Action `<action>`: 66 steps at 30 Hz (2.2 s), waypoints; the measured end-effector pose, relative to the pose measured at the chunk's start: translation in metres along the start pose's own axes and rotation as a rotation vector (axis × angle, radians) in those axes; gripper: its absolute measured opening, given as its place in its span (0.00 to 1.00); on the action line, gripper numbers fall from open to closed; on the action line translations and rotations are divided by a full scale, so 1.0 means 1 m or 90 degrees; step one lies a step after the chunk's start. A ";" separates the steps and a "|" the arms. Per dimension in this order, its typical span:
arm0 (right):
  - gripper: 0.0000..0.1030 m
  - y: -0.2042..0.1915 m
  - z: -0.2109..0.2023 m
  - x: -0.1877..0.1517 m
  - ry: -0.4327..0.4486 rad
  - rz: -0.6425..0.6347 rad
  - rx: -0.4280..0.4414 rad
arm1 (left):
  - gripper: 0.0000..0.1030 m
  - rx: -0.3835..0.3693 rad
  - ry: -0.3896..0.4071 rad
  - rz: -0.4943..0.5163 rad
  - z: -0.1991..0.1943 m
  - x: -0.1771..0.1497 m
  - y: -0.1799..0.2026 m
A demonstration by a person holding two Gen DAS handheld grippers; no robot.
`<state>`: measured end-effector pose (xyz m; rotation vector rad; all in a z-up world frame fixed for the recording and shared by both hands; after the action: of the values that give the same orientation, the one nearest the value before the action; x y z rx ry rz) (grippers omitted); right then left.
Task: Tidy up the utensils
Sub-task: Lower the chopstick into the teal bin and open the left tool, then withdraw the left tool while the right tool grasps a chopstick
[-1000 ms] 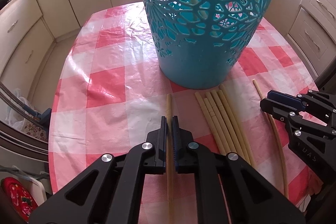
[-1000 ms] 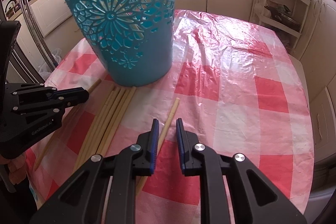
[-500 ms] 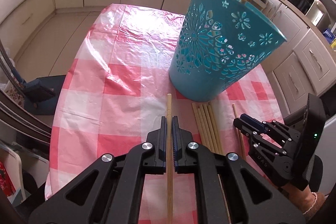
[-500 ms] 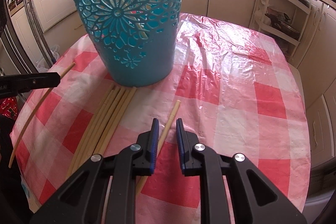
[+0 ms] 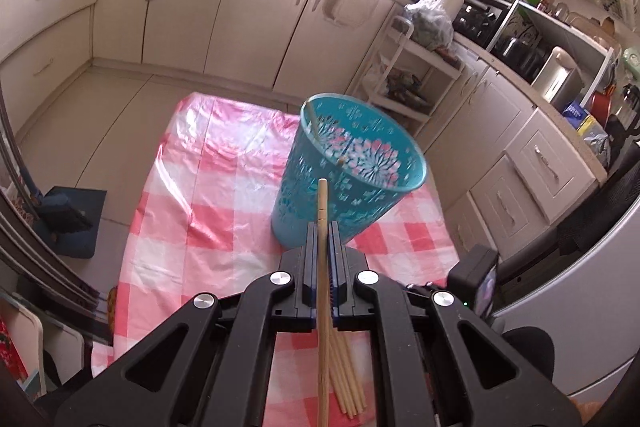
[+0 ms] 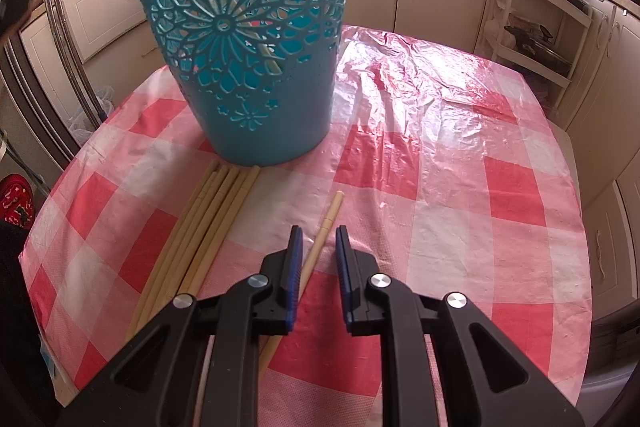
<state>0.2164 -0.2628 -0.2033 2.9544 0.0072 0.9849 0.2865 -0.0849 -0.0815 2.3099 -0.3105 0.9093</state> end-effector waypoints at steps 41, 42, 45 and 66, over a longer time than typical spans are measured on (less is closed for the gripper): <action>0.18 0.003 0.003 0.002 0.000 0.017 0.014 | 0.05 0.105 0.293 0.014 0.091 0.137 0.035; 0.18 0.003 0.003 0.002 0.000 0.017 0.015 | 0.05 0.105 0.285 0.020 0.092 0.136 0.036; 0.18 0.003 0.003 0.003 0.000 0.017 0.015 | 0.05 0.108 0.258 0.029 0.096 0.134 0.036; 0.18 0.008 0.006 0.003 0.000 0.053 0.051 | 0.75 0.266 0.249 0.027 -0.025 0.048 -0.039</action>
<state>0.2226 -0.2704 -0.2056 3.0506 -0.0799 1.0166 0.3247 -0.0382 -0.0530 2.4212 0.0019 1.5361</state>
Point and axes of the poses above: each gripper's, at about its wrist camera, not at the fingertips, and z roughly the way its jaws point, y to its right, x to its top, the point moved 5 cm from there along z, roughly the way its jaws point, and after that the axes turned 7 degrees about -x, right-handed, at the moved point
